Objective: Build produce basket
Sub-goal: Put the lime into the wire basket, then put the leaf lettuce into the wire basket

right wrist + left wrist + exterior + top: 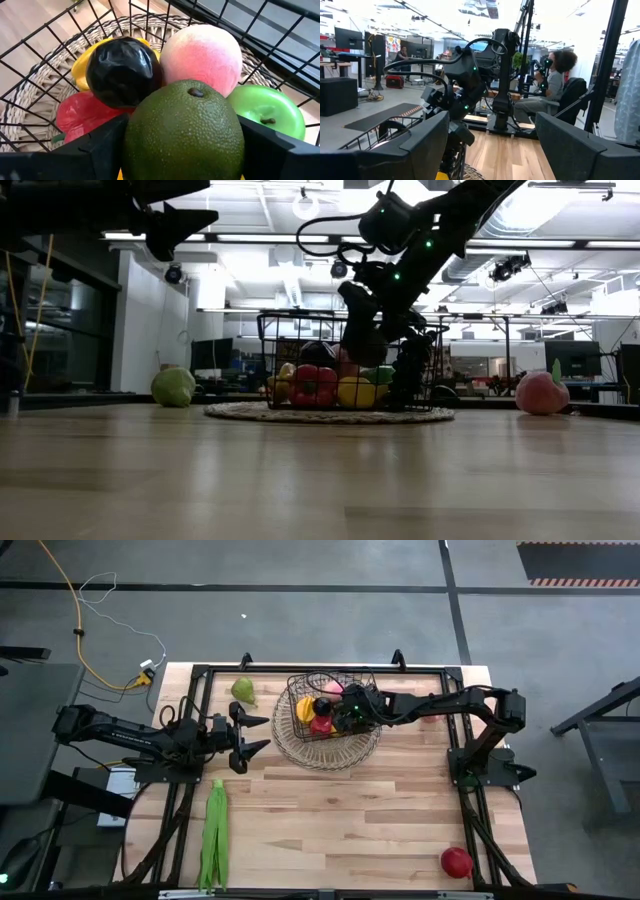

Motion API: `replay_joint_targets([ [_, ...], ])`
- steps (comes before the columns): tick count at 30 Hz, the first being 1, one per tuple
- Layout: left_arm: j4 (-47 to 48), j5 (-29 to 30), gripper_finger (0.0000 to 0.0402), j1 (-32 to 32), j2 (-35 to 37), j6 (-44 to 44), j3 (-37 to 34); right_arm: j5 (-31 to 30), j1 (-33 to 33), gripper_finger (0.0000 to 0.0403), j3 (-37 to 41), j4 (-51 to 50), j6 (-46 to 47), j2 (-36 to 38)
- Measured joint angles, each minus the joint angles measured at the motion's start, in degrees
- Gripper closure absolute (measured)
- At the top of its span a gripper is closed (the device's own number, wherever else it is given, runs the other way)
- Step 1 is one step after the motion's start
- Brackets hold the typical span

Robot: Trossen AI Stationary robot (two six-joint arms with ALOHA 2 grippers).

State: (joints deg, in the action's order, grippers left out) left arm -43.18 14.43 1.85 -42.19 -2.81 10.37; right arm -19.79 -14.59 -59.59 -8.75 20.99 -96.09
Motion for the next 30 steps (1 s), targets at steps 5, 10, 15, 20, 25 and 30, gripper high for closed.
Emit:
replay_joint_targets([
  [5, 0.0, 0.1, 0.0115, 0.0, 0.0, 0.0, 0.0, -0.2, 0.0, 0.0056, 0.0, 0.0, 0.0, 0.0],
  [10, 0.0, 0.1, 0.0115, 0.0, 0.0, 0.0, 0.0, 0.3, 0.0, 0.0008, -1.1, -1.5, -0.6, 0.0],
  [15, 0.1, 0.1, 0.0115, 0.0, 0.0, 0.0, 0.0, 1.2, 1.3, 0.0027, -2.4, -2.6, -6.6, 3.4],
  [20, 0.3, 0.1, 0.0115, 0.0, 0.0, 0.0, 0.0, -2.8, 4.7, 0.0029, 3.9, 2.6, -9.1, 12.2],
  [25, 0.3, 0.1, 0.0115, 0.0, 0.0, 0.0, 0.0, -4.4, 8.7, 0.0029, 18.5, 20.5, -9.2, 22.8],
  [30, 0.3, 0.1, 0.0115, 0.0, 0.0, 0.0, 0.0, -2.6, 10.6, 0.0029, 32.8, 44.9, -12.3, 29.0],
])
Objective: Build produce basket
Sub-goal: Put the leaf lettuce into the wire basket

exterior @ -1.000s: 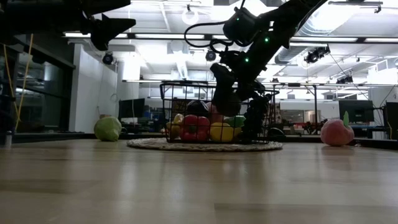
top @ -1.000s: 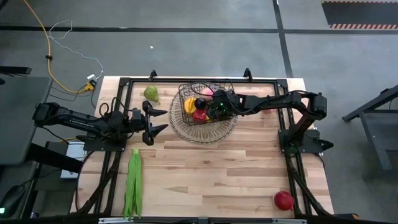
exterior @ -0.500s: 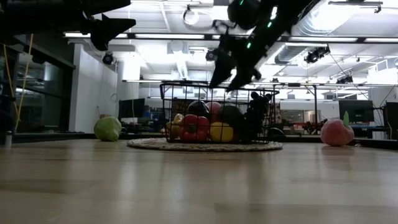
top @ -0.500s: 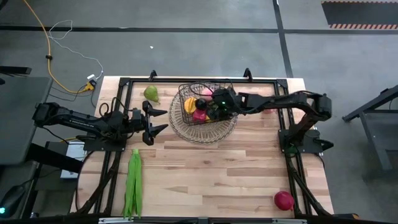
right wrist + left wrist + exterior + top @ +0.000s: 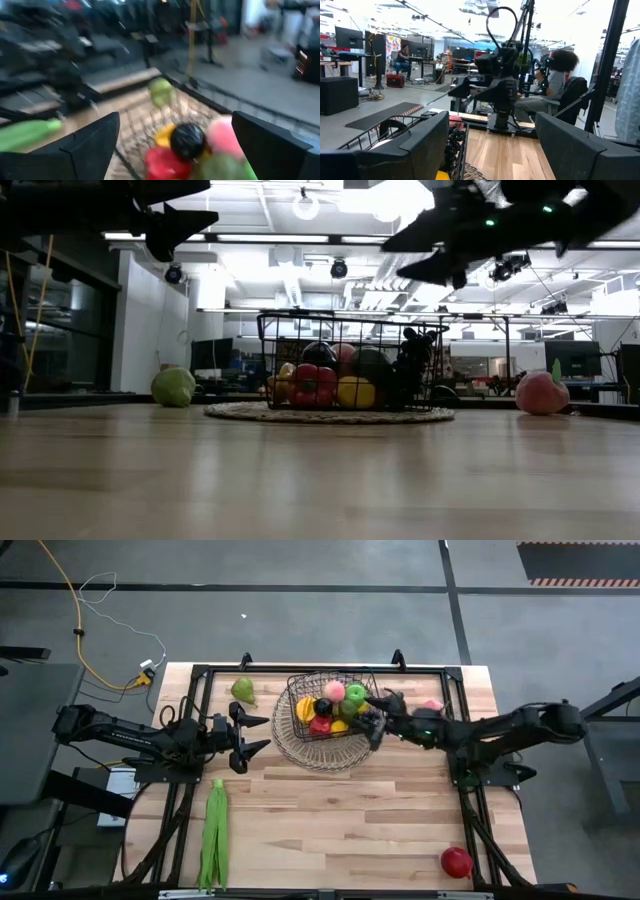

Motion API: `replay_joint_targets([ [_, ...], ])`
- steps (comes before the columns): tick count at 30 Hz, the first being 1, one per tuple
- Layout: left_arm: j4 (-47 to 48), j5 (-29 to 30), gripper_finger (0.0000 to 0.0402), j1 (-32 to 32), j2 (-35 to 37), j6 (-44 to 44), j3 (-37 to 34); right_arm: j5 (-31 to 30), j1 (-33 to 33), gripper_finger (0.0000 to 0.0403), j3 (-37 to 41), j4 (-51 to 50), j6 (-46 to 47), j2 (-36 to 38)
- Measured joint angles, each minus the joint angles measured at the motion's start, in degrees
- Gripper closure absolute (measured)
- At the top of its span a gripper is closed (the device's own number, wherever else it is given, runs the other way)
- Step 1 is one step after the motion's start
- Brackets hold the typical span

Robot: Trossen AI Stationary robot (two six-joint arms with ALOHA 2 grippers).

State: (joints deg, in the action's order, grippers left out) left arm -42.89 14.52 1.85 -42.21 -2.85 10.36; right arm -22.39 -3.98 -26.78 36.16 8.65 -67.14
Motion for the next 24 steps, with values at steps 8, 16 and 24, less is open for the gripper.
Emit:
replay_joint_targets([
  [8, -0.2, 0.0, 0.0115, 0.0, 0.0, 0.0, 0.0, 12.1, -0.1, 0.0029, 7.9, 13.2, -4.4, 2.0],
  [16, -0.2, 0.2, 0.0115, 0.0, 0.0, 0.0, 0.0, 14.1, -0.1, 0.0029, 7.8, 13.0, -5.6, 2.0],
  [24, -0.2, 0.2, 0.0115, 0.0, 0.0, 0.1, 0.0, 14.2, -0.1, 0.0029, 7.7, 13.0, -6.2, 2.0],
])
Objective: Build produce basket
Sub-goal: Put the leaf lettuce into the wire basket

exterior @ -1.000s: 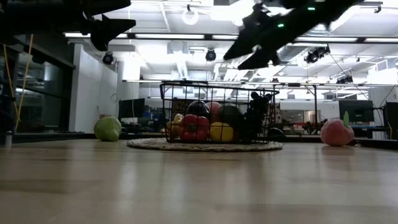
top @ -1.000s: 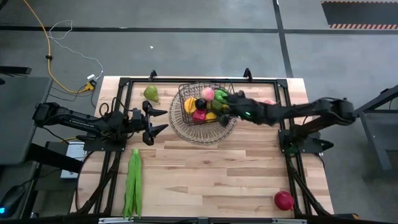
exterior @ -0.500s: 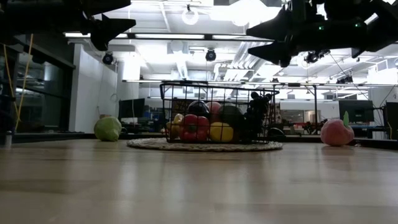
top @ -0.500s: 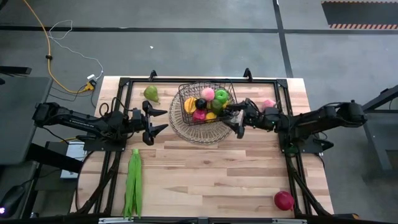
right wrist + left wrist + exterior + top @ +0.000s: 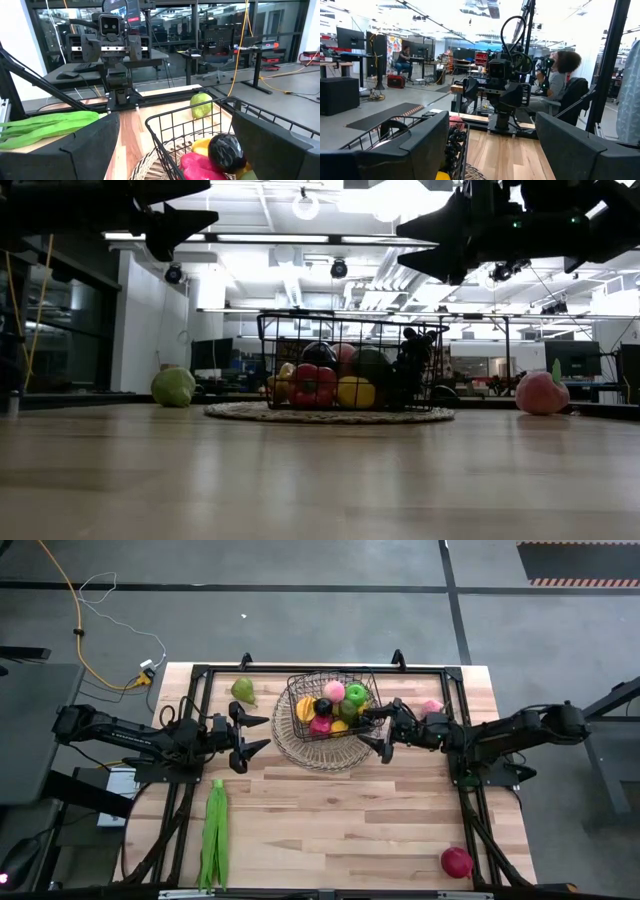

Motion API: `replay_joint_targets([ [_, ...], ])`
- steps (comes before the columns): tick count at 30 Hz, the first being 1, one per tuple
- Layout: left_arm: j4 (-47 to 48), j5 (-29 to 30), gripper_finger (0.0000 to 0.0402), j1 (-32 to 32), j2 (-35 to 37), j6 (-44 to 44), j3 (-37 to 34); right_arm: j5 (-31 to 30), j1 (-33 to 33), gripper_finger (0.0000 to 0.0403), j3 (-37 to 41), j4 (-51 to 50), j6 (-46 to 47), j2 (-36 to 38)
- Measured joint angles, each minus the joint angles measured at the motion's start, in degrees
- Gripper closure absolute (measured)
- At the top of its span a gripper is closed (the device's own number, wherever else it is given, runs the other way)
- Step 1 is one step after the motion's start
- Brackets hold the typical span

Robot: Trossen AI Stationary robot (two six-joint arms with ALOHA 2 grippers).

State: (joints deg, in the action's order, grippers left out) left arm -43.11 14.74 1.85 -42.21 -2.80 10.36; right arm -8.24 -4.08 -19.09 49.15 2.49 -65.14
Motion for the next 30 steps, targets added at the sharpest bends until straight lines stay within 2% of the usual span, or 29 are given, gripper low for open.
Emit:
replay_joint_targets([
  [9, 0.0, 0.4, 0.0115, 0.0, 0.0, 0.1, 0.0, 0.0, 0.0, 0.0029, 0.0, -0.1, 0.0, 0.0],
  [12, 3.6, 4.8, 0.0115, 0.0, 0.0, -5.6, 1.2, 0.0, 0.0, 0.0029, 0.0, -0.4, 0.0, 0.0],
  [15, 22.3, 9.3, 0.0119, -0.5, 0.0, -12.1, 7.9, 0.0, 0.0, 0.0029, 0.0, -0.4, 0.1, 0.0],
  [18, 44.9, 13.8, 0.0124, -1.6, -2.5, -22.7, 16.5, 0.0, 0.0, 0.0029, 0.0, -0.4, 0.3, 0.0],
  [20, 58.6, 14.8, 0.0127, -2.8, -5.2, -30.8, 21.0, 0.0, 0.0, 0.0029, 0.0, -0.5, 0.4, 0.0],
  [22, 68.9, 13.1, 0.0128, -4.4, -7.8, -37.6, 24.7, 0.0, 0.0, 0.0029, 0.0, -0.8, 0.5, 0.0],
  [25, 82.1, 6.5, 0.0129, -7.5, -11.5, -46.3, 27.7, 0.0, 0.0, 0.0029, 0.0, -1.0, 0.5, 0.0],
  [30, 96.1, -0.4, 0.0129, -15.7, -15.6, -63.5, 28.4, 0.0, 0.0, 0.0029, 0.0, -1.4, 0.5, 0.0],
])
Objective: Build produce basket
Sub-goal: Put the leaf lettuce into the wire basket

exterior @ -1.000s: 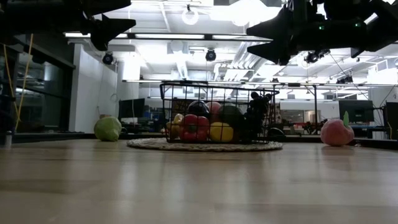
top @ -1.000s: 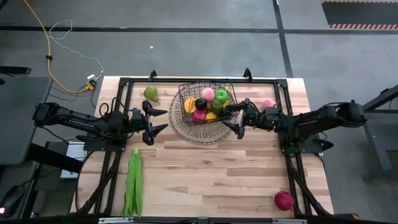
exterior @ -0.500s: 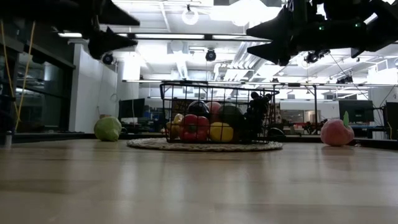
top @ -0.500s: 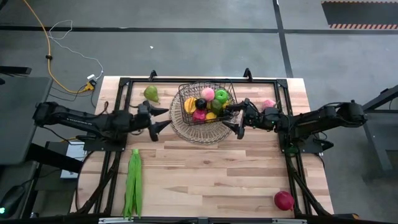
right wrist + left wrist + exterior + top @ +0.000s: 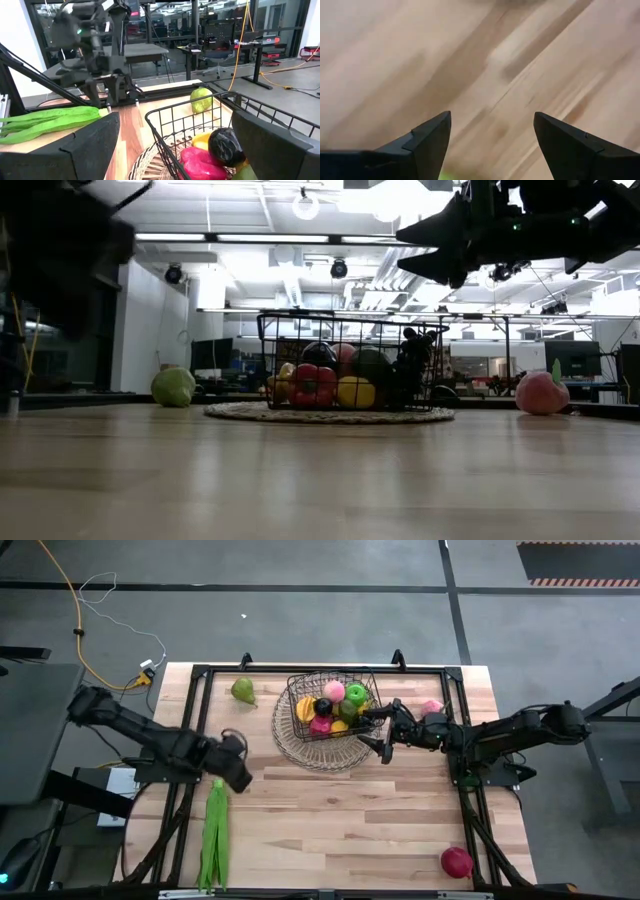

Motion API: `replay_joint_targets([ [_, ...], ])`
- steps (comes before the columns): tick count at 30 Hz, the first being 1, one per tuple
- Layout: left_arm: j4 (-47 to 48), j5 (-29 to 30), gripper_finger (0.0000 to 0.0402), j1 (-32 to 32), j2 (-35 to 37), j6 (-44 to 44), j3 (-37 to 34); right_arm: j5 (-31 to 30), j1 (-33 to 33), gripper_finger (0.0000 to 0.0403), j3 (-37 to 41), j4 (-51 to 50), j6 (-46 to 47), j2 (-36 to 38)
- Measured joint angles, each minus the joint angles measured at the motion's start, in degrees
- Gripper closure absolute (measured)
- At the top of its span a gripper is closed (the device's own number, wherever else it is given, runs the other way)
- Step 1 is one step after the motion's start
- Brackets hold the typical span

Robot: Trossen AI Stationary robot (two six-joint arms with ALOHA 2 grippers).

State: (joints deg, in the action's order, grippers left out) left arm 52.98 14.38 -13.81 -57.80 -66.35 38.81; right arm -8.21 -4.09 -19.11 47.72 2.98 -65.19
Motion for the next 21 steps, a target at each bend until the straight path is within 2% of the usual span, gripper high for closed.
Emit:
replay_joint_targets([
  [5, 10.0, -2.1, 0.0129, -10.2, -3.0, -19.5, 0.0, 0.0, 0.0, 0.0029, 0.0, -0.3, 0.0, 0.0],
  [9, 10.8, -1.3, 0.0129, -17.0, -5.0, -30.1, 0.0, 0.1, 0.0, 0.0029, 0.0, -0.5, 1.5, 0.0],
  [15, 10.5, -3.1, 0.0129, -23.5, -10.6, -40.6, -0.8, 0.1, 0.0, 0.0029, 0.0, -1.0, 1.5, 0.0],
  [21, 7.8, -9.3, 0.0129, -26.0, -16.1, -44.3, -2.1, 0.1, 0.0, 0.0029, 0.0, -1.2, 1.5, 0.0],
])
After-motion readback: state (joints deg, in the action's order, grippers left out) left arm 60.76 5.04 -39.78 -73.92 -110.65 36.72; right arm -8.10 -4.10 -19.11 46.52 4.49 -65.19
